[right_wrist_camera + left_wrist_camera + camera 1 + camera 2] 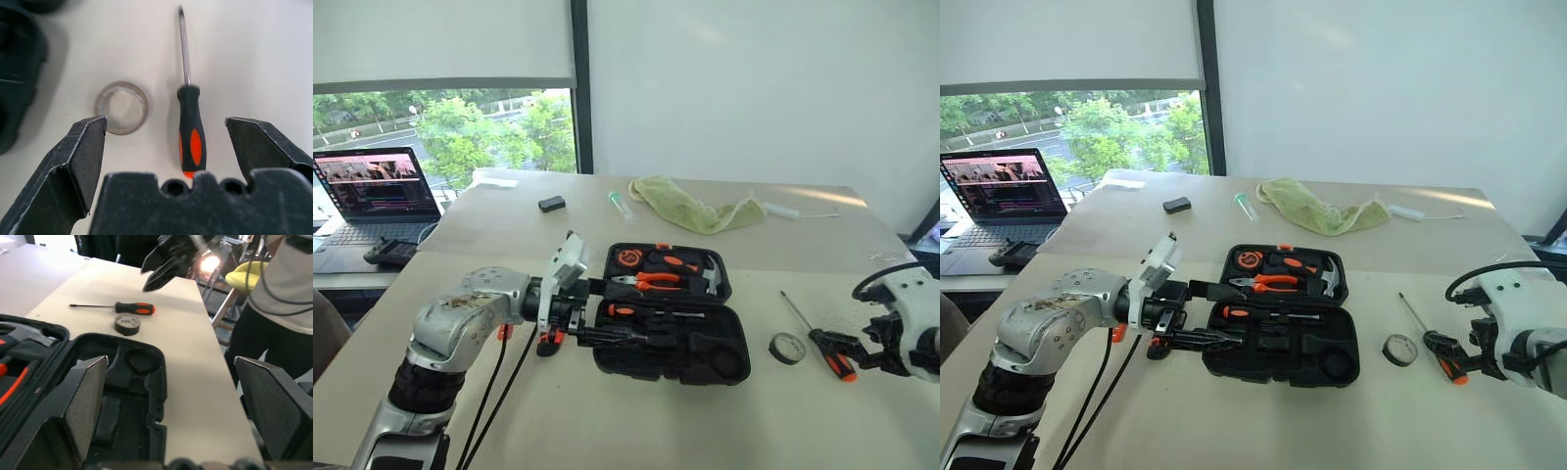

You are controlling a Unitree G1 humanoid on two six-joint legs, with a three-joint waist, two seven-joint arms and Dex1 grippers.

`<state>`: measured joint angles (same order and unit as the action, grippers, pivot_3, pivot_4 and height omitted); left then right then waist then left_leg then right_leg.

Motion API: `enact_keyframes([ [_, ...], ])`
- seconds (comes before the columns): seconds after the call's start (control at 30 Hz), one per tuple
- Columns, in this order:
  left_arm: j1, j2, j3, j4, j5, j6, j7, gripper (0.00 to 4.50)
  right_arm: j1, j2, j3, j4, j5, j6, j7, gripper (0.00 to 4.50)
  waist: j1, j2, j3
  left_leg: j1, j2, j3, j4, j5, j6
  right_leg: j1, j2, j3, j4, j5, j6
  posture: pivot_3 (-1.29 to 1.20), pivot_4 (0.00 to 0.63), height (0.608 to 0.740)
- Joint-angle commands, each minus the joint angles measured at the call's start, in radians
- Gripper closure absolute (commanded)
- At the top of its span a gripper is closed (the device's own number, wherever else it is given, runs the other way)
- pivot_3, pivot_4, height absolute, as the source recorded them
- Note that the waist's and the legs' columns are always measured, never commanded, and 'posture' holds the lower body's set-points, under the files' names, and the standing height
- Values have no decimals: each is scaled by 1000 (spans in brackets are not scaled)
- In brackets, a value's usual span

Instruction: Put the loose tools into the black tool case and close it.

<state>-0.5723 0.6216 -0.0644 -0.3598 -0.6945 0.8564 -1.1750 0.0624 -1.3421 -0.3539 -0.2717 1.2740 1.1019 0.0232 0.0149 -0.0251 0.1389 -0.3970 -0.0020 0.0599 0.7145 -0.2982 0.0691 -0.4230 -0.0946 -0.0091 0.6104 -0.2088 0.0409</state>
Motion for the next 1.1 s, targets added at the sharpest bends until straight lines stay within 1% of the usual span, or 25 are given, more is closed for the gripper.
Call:
enact_keyframes([
  [0.03,17,10,9,-58,-37,1,18,50,-132,33,118,112,-153,-8,85,0,-3,0,0,0,0,0,0,0,0,0,0,0,0,0,0,0,150,740],
  [0.13,32,16,11,-64,-45,-6,30,50,-260,80,249,217,-298,-21,173,0,-4,1,1,1,0,0,0,0,0,0,0,0,0,0,0,0,150,740],
  [0.23,43,12,8,-66,-42,-17,46,50,-345,123,328,319,-418,-36,255,0,-4,2,1,1,0,0,0,0,0,0,1,0,1,0,0,0,150,740],
  [0.33,58,23,6,-62,-30,-38,43,0,-425,165,410,404,-528,-46,341,762,-4,3,1,1,0,1,0,0,0,0,1,0,1,1,0,0,150,740],
  [0.4,68,29,8,-56,-23,-50,41,0,-454,182,455,436,-598,-61,400,1511,-4,3,1,1,0,1,0,0,0,-1,1,0,1,1,1,0,150,740],
  [0.43,73,32,9,-54,-19,-55,40,0,-460,186,462,443,-621,-67,421,1712,-3,3,1,1,0,1,0,0,-1,-1,1,0,1,1,1,0,150,740],
  [0.47,76,33,10,-51,-17,-60,42,0,-463,190,458,447,-641,-71,439,2171,-3,3,1,1,0,0,-1,0,-1,-1,1,0,1,1,1,0,150,740],
  [0.5,79,34,12,-49,-17,-63,46,0,-460,188,449,442,-656,-76,456,2522,-2,3,1,1,0,0,0,0,-1,-1,1,0,1,1,1,0,150,740],
  [0.57,93,33,20,-49,-21,-66,62,0,-420,163,404,395,-672,-97,500,3180,-1,3,1,0,0,0,0,0,0,-1,0,0,1,1,1,0,150,740],
  [0.63,110,34,25,-55,-22,-70,73,0,-364,142,333,336,-677,-124,531,3749,1,4,0,0,0,0,0,0,0,-1,0,-1,1,1,1,0,150,740],
  [0.73,123,16,55,-50,-31,-70,121,0,-302,157,182,228,-644,-188,593,3771,-1,5,1,0,0,0,0,0,0,-1,0,-1,1,1,1,0,150,740],
  [0.8,135,5,78,-44,-25,-79,160,0,-310,141,144,133,-638,-180,622,3771,-6,7,1,0,0,0,0,0,0,-1,0,0,2,2,2,0,150,740],
  [0.83,152,-31,114,-42,-48,-99,188,0,-338,142,143,88,-625,-163,632,3771,-9,7,1,1,0,1,0,0,0,-1,0,0,2,2,2,0,150,740],
  [0.87,172,-23,120,-43,-24,-118,200,0,-386,153,161,46,-609,-145,643,3771,-13,7,1,2,0,0,-1,0,0,-1,0,1,2,2,1,0,150,740],
  [0.93,198,5,130,-32,-23,-127,163,0,-469,176,225,-17,-609,-130,665,3771,-22,7,2,5,1,1,-2,0,-1,0,1,2,3,3,0,0,150,740],
  [1.03,232,44,172,-4,-54,-142,103,0,-610,239,381,-79,-656,-131,704,3771,-26,6,3,6,2,0,-3,2,-3,1,3,0,3,3,-2,0,150,740],
  [1.1,261,81,204,3,-73,-150,58,0,-691,261,508,-106,-728,-168,759,3771,-27,6,3,6,3,0,-3,2,-4,0,3,0,3,3,-3,0,150,740],
])
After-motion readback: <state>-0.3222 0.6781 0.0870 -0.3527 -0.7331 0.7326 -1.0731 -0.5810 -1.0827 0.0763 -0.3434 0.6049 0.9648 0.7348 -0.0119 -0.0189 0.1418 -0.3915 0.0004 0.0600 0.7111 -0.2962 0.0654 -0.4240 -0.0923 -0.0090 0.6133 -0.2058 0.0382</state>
